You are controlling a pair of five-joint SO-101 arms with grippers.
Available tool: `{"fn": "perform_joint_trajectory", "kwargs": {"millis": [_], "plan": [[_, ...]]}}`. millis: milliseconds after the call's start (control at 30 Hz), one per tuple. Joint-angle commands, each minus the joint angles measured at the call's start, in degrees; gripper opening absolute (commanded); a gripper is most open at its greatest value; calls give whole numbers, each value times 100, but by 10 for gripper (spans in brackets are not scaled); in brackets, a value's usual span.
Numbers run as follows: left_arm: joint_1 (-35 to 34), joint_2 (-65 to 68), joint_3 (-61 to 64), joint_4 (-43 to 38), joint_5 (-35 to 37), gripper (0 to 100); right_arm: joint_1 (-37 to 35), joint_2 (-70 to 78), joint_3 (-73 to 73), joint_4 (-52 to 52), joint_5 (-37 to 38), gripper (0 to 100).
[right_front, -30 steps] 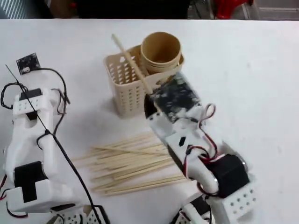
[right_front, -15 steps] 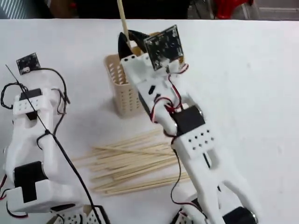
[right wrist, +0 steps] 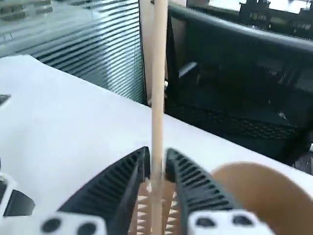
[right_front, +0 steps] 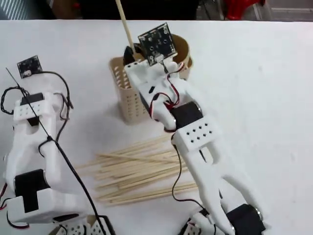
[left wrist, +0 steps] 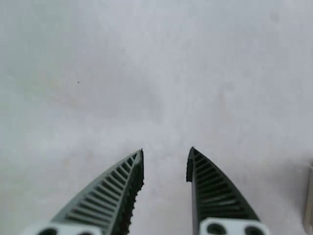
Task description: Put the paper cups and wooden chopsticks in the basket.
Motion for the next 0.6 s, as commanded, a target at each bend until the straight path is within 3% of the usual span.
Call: {"fn": "perform_joint_trajectory", "kwargs": {"millis": [0,200,333,467,567], "plan": [[84,-40,-35,-79,53,165,48,-347,-202,163,-316,194],[84,-31,-35,-79,53,165,48,-611,-211,804,-651,190],[84,-31,-26,-79,53,165,189,-1235,-211,2343,-651,125],[84,-31,-26,-79,53,165,277,-1930,-202,3987,-571,120],[84,-31,-26,-79,53,165,101,-2070,-105,4620,431,120]]}}
